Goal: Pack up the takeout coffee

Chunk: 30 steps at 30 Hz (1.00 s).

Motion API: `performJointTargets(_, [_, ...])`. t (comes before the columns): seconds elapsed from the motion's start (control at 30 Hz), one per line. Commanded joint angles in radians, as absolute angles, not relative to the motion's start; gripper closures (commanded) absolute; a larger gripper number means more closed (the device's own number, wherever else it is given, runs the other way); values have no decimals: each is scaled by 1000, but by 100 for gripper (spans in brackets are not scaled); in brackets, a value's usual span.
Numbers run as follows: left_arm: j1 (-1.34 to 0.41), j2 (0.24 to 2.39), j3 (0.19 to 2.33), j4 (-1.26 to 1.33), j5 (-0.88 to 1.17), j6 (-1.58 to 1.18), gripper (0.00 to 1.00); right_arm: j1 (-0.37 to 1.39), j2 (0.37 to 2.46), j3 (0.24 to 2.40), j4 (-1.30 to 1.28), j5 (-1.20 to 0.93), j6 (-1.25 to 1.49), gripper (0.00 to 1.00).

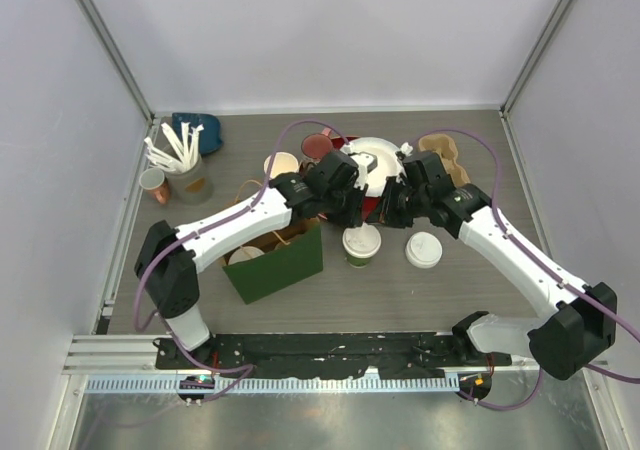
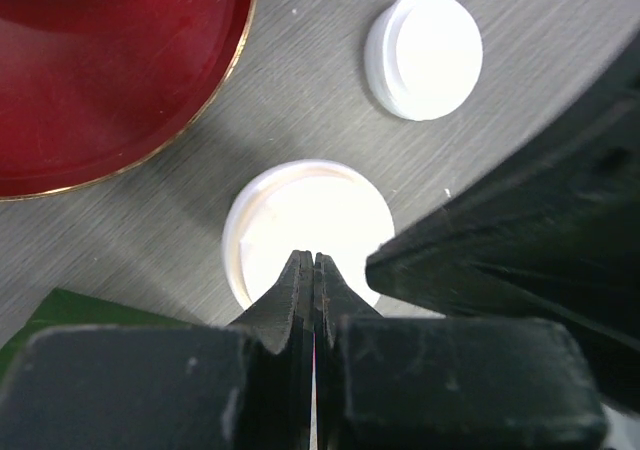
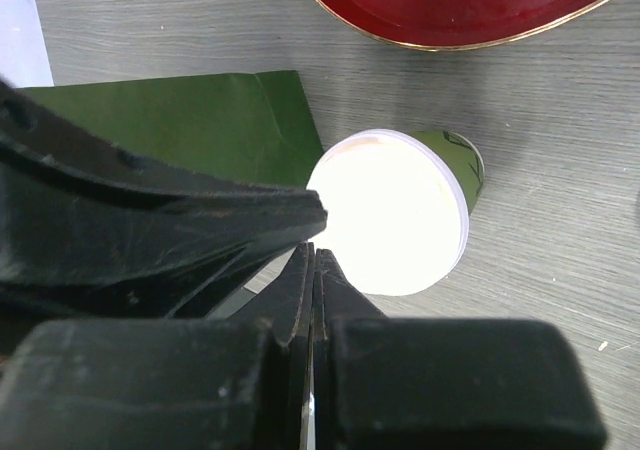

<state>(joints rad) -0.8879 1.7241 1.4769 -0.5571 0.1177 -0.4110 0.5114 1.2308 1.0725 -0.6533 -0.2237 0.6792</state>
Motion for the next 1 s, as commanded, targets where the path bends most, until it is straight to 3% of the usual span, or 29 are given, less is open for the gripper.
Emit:
performJointTargets(0.0, [-887,1641,1499,-526,167,-407,100,520,1224,1118,-690,-236,663,99])
performJointTargets(0.17, [-887,1609,1436,-522,184,-443,100,551,1232,1059,-641,-238,707,99])
performJointTargets(0.47, [-894,1733,1371,-542,143,-440,100,563,1273,830,-477,-215,770,99])
performJointTargets(0.63, [-887,1698,1359,-534,126,-387,100,563,1272,900,-535,-209,723,99])
performJointTargets(0.97, [-885,1617,1554,-529,198,-370,100,561,1302,1139,-659,-239,637,99])
